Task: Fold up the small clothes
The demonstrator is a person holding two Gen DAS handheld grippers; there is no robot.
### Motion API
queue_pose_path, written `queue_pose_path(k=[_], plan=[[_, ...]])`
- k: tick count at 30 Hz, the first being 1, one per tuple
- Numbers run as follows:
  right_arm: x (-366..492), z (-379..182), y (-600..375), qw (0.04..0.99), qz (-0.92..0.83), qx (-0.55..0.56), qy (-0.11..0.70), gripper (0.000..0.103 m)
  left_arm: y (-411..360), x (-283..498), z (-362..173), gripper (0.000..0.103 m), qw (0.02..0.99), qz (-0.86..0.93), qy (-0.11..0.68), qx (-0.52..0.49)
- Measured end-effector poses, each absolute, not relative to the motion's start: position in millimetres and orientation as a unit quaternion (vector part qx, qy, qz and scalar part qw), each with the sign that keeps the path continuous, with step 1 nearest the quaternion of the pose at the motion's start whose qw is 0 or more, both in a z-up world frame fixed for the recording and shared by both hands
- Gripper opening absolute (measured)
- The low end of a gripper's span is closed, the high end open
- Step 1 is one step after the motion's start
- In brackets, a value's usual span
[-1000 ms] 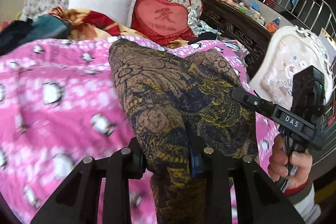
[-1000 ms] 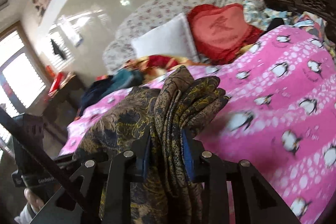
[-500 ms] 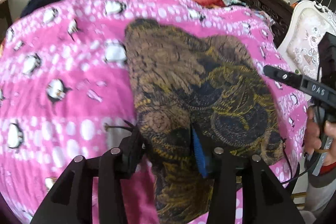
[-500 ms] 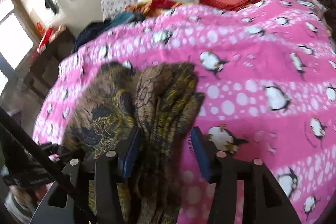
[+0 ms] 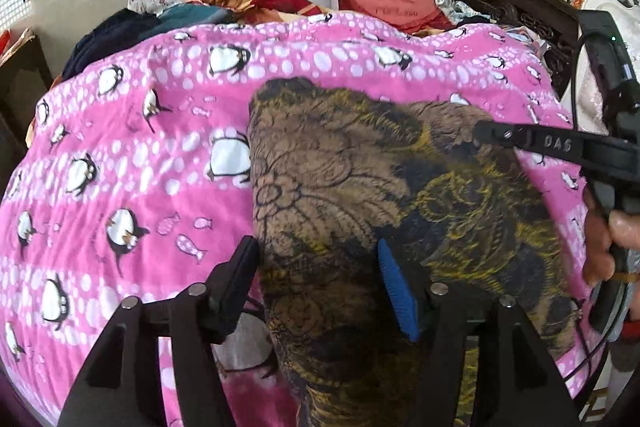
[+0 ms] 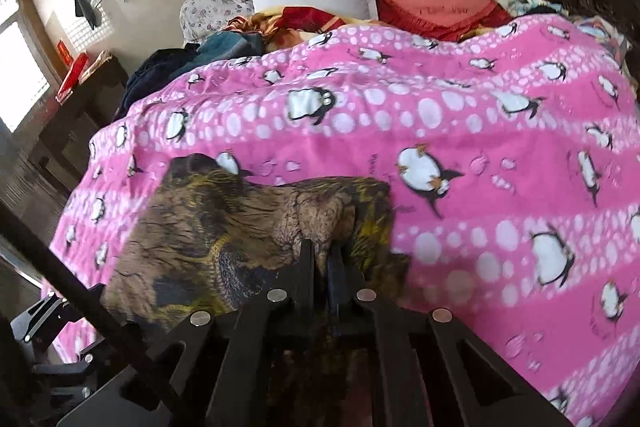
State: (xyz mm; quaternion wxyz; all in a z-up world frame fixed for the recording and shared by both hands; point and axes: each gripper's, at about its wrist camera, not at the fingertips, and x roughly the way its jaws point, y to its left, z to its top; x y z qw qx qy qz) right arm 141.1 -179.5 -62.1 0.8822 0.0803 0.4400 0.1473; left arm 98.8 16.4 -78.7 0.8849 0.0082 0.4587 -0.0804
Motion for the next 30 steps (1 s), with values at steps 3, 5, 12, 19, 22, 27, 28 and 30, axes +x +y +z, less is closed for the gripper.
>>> queue_pose_path(k=[3,5,12,19,22,27,28,30], plan=[[149,-72,-189,0.889,0.107,0.055,0.441,0.005,21,103,-91,0.070,0.879,-0.080,0.471,-0.011],[152,-80,-192,0.885,0.104,0.058,0.451,0.005,22,104,-92,0.070,0.877,-0.079,0.473,-0.020],[95,-29,-187,0.894,0.157,0.051,0.416,0.013,23,95,-88,0.070,0.876,-0.073,0.476,-0.025],[47,-49,-146,0.875,0.197,-0.004,0.442,0.034,24,85,-88,0.075,0.876,-0.063,0.477,-0.035],[42,-73,-165,0.879,0.148,0.003,0.454,0.038,23,77,-85,0.076,0.881,-0.055,0.469,-0.026],[25,-64,-184,0.882,0.159,0.066,0.438,0.041,23,68,-81,0.076,0.888,-0.040,0.457,-0.017],[18,-59,-181,0.887,0.159,0.055,0.431,0.042,23,66,-80,0.076,0.889,-0.037,0.456,-0.017],[8,-48,-175,0.893,0.160,0.033,0.419,0.042,24,63,-79,0.076,0.891,-0.034,0.453,-0.017]])
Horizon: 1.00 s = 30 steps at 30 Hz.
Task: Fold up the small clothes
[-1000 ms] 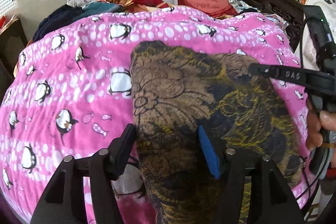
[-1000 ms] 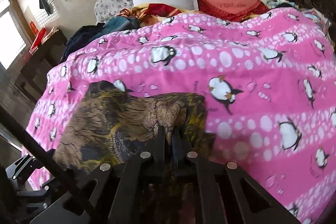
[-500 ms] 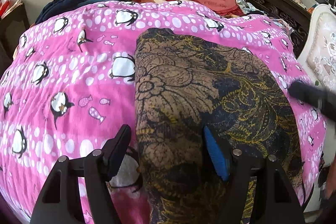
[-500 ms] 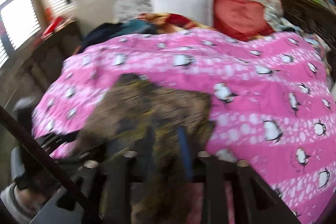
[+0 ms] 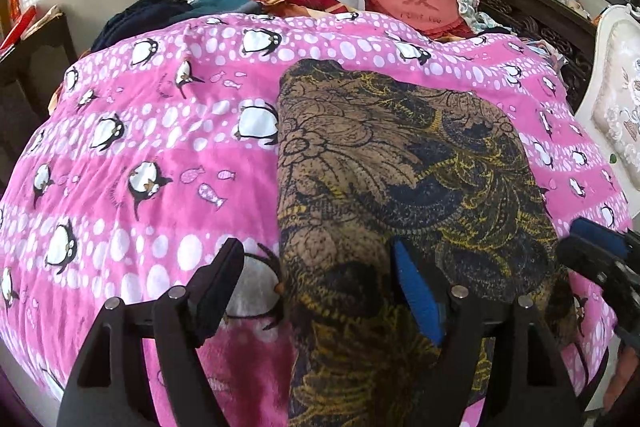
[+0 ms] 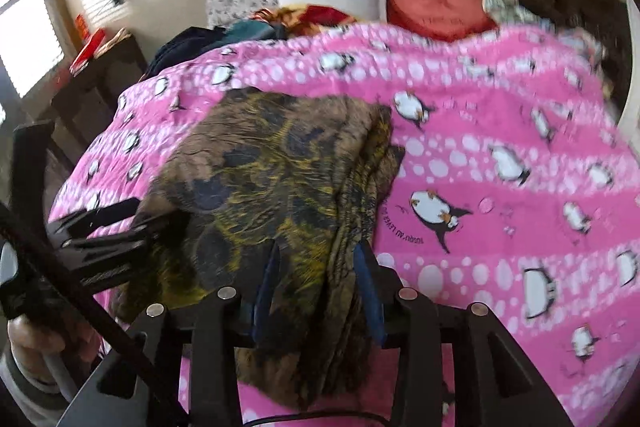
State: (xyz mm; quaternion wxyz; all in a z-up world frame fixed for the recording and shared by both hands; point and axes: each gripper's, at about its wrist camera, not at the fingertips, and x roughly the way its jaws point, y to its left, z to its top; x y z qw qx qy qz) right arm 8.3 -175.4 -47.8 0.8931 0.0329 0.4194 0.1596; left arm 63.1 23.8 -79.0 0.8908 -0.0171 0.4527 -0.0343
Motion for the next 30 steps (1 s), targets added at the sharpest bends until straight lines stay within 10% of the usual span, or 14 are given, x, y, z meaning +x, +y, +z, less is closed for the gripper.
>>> queue_pose_path(k=[15,30], plan=[[-12,-76,-166,0.870,0.174,0.047,0.458,0.048,27,43,-77,0.077,0.899,-0.013,0.438,-0.022],[-23,-31,-162,0.909,0.158,0.057,0.381,0.079,22,30,-58,0.085,0.914,-0.004,0.405,-0.010]])
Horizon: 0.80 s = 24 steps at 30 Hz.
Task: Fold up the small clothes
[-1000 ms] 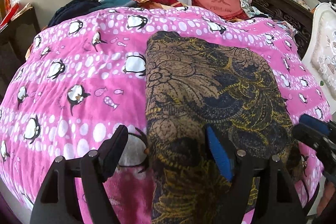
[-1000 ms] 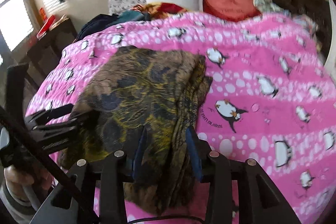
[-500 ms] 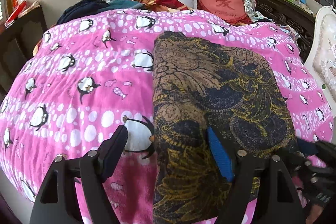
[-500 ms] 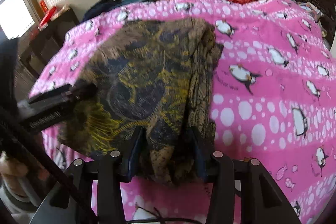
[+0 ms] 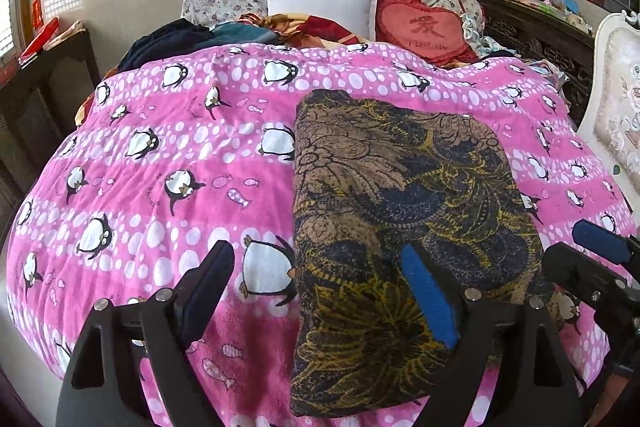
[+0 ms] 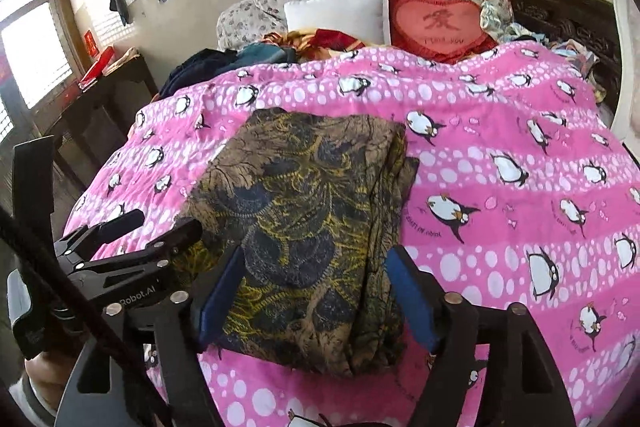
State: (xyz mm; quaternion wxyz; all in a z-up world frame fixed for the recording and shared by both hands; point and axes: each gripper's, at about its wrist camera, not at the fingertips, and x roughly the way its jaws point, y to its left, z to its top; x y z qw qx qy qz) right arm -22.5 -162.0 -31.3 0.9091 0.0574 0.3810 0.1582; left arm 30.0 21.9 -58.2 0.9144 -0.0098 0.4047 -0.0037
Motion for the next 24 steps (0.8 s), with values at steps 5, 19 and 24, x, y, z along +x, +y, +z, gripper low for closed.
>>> queue_pose_path(k=[5,19,24], plan=[[-21,-33,-161,0.911,0.152,0.053,0.379,0.080,22,30,-59,0.085,0.915,0.000,0.402,-0.010],[-16,-42,-157,0.910,0.144,0.047,0.387,0.083,22,29,-61,0.085,0.915,0.006,0.402,-0.010],[-14,-46,-156,0.907,0.143,0.048,0.393,0.084,22,29,-61,0.085,0.915,0.006,0.403,-0.009]])
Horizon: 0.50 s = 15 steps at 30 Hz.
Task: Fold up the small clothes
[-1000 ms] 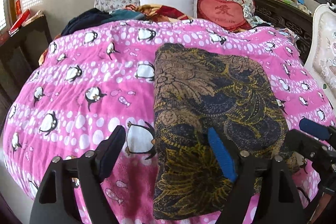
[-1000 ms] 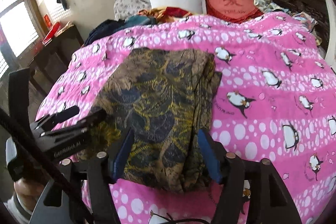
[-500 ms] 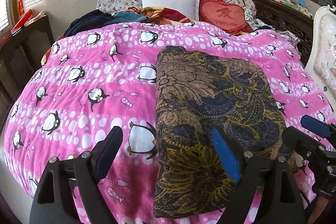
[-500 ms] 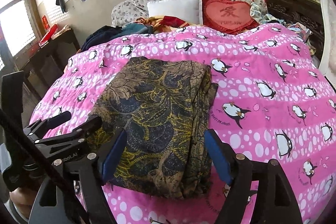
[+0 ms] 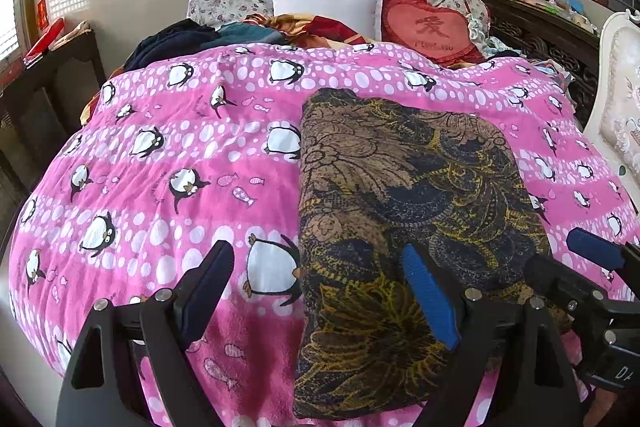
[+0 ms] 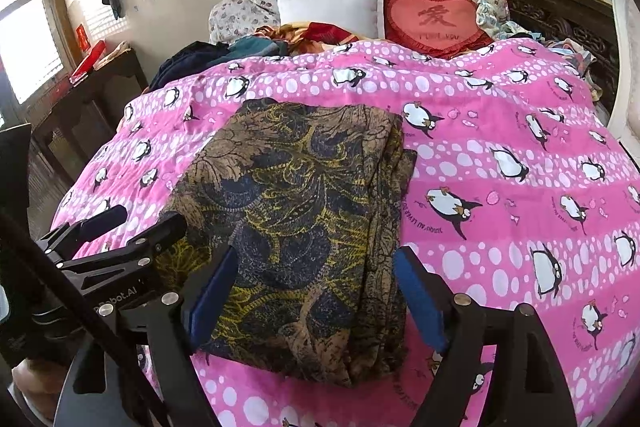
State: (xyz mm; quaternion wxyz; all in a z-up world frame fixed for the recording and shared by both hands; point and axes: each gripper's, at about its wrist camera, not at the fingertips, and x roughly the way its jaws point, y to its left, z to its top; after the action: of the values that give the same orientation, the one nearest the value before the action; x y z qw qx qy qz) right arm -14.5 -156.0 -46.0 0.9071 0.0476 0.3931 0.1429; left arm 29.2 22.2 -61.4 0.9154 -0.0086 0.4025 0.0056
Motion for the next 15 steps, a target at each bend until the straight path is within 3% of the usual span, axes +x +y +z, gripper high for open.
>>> queue_pose_path(k=[15], plan=[[-10.0,-52.1,-155.2,0.903,0.145,0.050,0.401,0.086,20.3,33.5,-66.0,0.085,0.913,0.004,0.407,-0.005]])
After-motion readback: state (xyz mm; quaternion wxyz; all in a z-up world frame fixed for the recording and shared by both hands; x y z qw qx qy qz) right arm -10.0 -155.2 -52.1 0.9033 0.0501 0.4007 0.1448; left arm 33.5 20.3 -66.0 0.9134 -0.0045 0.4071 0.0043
